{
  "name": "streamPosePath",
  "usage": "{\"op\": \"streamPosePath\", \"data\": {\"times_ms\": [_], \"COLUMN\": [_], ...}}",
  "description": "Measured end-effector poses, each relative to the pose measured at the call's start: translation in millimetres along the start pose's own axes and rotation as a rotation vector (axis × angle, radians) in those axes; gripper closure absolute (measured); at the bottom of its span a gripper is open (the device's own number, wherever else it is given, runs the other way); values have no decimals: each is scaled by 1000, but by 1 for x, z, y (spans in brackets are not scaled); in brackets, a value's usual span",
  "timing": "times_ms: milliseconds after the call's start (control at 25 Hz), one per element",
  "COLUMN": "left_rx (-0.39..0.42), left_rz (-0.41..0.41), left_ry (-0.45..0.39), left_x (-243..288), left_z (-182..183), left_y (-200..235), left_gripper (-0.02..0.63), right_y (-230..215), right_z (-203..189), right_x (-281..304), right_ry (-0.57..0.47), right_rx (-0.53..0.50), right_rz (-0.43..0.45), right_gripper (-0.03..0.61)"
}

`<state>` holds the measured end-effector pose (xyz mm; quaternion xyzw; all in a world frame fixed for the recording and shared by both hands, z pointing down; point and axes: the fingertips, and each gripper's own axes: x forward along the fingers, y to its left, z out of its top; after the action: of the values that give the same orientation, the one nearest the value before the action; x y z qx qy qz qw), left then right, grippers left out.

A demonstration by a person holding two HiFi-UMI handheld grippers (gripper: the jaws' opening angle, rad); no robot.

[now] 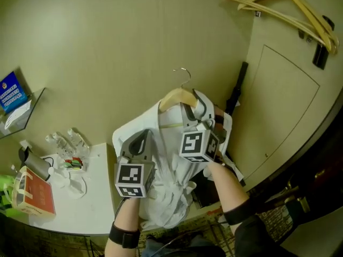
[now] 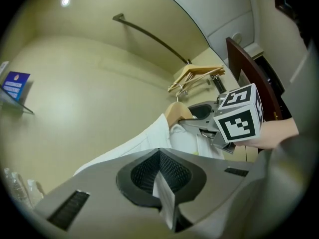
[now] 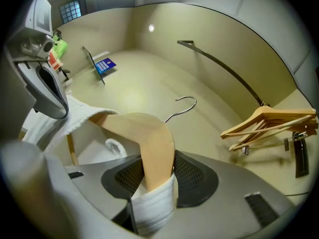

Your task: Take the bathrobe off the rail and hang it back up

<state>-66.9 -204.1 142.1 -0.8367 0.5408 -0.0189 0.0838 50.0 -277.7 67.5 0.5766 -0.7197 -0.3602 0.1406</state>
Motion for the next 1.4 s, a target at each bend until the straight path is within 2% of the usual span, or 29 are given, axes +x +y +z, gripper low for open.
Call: {"op": "streamPosePath", "data": {"times_ms": [280,680,920,1120,1400], "left_rx": [37,-5,21,48,93], "left_rz": [-28,-91,-108,-119,-126], "left_ry": [-94,-149,-198,-242,-294], "left_x": [17,44,65,83,94], "left_z": [70,140,188,231,278], "left_y": [-2,-14,-16,-20,-14], "left_gripper": [612,612,613,613,613], "right_y": [-66,-132,-173,-209,-236], "right_z": [45,73,94,109,142], "right_x": [4,17,27,37,46], "right_ry": [-36,-29,-33,-35,-47], "right_rx": [-39,-93,-117,-98,-114], "right_rz": [-69,-111,-158,-206,-247], "right_gripper": [379,379,379,379,379]}}
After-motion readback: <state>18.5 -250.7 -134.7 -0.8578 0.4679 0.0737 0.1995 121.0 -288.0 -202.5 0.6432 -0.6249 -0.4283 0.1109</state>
